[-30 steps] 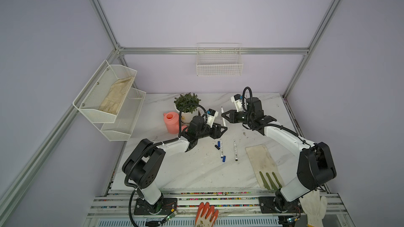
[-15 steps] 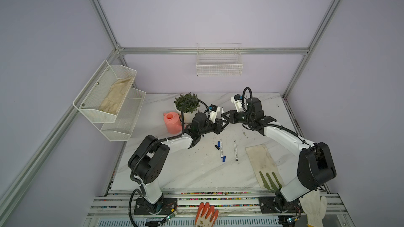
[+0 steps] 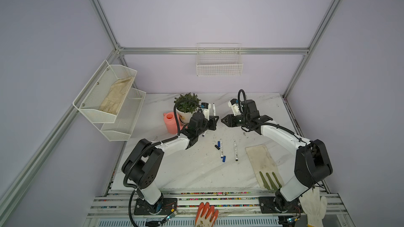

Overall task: Insert pens into pen caps
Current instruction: Pass a pen, then pick up the pen cap from the center of the table.

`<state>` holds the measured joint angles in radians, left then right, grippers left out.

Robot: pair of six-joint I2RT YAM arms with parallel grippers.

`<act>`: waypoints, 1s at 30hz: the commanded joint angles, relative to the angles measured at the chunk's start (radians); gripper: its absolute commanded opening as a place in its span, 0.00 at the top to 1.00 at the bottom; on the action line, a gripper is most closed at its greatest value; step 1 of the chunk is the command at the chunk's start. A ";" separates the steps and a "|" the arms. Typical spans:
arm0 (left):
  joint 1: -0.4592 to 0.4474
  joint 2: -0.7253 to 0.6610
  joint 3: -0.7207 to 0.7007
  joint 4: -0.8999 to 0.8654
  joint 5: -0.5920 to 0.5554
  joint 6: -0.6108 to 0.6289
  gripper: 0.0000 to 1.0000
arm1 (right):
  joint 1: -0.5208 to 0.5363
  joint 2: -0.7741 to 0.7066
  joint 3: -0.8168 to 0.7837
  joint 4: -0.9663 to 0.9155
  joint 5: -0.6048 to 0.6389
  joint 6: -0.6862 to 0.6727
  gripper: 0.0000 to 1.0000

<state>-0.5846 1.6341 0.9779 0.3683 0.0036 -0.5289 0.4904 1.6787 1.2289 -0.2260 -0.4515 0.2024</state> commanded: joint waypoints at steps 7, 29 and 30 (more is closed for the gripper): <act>0.003 -0.107 -0.088 -0.077 -0.282 -0.019 1.00 | 0.154 0.172 0.035 -0.262 0.167 -0.120 0.73; 0.003 -0.112 -0.107 -0.066 -0.275 -0.013 1.00 | 0.160 0.281 0.099 -0.291 0.235 -0.111 0.73; 0.003 -0.110 -0.108 -0.067 -0.274 -0.013 1.00 | 0.162 0.284 0.100 -0.292 0.238 -0.112 0.73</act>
<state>-0.5827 1.5520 0.9039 0.2668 -0.2588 -0.5468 0.6502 1.9537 1.3060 -0.4694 -0.2413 0.1066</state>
